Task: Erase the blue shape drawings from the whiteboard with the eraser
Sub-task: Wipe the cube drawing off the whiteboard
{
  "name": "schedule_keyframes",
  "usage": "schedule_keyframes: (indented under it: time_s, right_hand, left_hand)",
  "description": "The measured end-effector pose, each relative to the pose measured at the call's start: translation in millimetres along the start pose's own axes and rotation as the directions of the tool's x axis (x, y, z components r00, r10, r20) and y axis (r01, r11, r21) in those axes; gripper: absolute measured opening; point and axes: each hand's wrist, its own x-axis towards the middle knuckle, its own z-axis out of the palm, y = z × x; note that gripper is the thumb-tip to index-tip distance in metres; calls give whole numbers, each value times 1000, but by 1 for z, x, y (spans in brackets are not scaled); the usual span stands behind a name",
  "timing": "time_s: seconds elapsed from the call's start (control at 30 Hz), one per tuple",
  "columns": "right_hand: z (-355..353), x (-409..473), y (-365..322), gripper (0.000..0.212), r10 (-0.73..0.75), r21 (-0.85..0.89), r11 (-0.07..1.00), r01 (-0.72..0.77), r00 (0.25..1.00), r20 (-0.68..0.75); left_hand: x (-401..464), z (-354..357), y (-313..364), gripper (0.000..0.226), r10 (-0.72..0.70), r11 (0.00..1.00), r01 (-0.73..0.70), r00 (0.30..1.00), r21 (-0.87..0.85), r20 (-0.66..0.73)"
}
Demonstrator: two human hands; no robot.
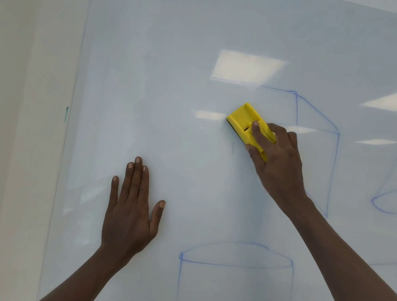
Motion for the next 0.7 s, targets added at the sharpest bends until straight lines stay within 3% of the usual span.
schedule_keyframes:
  time_s: [0.1, 0.4, 0.57, 0.7]
  right_hand:
    - [2, 4, -2, 44, 67, 7, 998, -67, 998, -9]
    - [2, -46, 0, 45, -32, -16, 999, 32, 999, 19]
    - [3, -28, 3, 43, 62, 18, 998, -62, 998, -22]
    - [5, -28, -14, 43, 20, 26, 999, -20, 1000, 0]
  left_hand:
    - [-1, 1, 3, 78, 2, 1000, -2, 1000, -4, 11]
    - [1, 1, 0, 78, 5, 1000, -5, 1000, 11, 1]
    - [1, 1, 0, 77, 5, 1000, -5, 1000, 2, -4]
    - [1, 1, 1, 78, 3, 1000, -3, 1000, 5, 2]
